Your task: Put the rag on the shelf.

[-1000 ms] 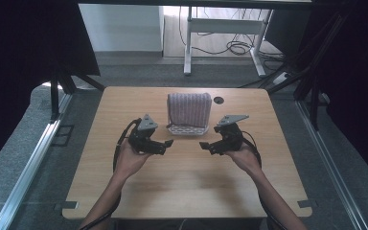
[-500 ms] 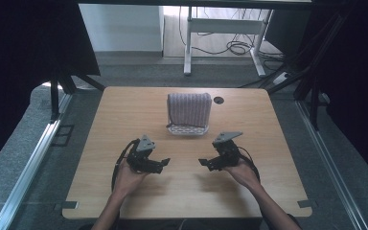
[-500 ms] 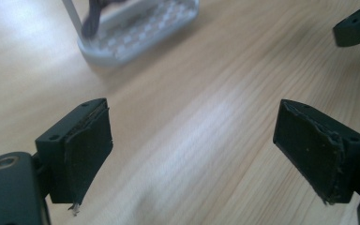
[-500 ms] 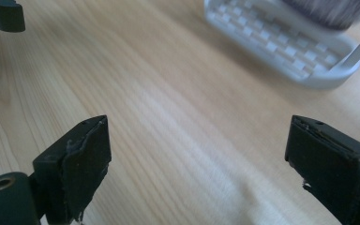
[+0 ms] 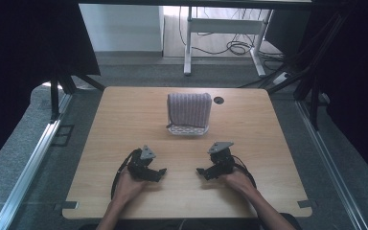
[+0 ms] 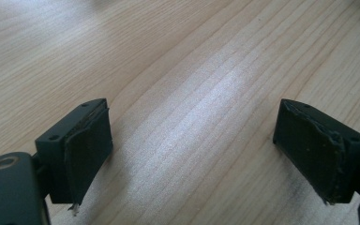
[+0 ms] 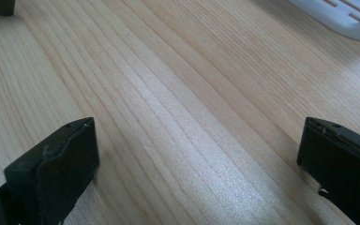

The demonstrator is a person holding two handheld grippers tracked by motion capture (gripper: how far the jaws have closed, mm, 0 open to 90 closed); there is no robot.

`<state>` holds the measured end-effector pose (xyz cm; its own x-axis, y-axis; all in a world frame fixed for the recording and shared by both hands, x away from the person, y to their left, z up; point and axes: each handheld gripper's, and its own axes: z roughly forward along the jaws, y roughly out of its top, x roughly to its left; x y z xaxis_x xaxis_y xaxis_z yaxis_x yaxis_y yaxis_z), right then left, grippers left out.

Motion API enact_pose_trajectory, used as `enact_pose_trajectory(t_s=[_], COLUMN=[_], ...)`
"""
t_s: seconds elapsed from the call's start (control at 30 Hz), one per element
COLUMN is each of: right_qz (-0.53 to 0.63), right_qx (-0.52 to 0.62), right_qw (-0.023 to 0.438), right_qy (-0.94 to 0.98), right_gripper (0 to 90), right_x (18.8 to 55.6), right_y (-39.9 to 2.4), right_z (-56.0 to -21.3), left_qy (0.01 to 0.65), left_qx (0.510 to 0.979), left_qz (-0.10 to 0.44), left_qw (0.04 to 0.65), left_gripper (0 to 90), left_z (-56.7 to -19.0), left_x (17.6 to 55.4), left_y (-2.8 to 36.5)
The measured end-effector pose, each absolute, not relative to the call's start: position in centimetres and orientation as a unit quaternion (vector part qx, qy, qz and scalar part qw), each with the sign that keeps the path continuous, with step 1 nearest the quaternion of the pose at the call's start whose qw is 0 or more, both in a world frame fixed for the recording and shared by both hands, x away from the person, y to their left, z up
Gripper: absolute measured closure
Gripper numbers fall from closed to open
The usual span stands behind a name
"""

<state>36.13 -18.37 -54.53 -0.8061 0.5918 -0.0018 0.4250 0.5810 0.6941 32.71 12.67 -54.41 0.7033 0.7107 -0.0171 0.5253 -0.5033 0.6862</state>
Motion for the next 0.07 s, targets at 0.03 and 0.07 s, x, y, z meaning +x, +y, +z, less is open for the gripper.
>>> enact_pose_trajectory(t_s=[0.03, 0.07], right_qz=[0.356, 0.356], right_qx=[0.290, 0.289], right_qw=[0.117, 0.117], right_qy=[0.881, 0.881], right_gripper=[0.0, 0.0], right_x=[36.08, 36.06], right_y=[-18.41, -18.47], right_z=[-54.53, -54.53], left_qy=[0.365, 0.366], left_qx=[0.855, 0.855], left_qz=[0.131, 0.131], left_qw=[0.344, 0.343], left_gripper=[10.8, 10.3], left_z=[-54.44, -54.43], left_x=[32.81, 32.82], left_y=[12.73, 12.75])
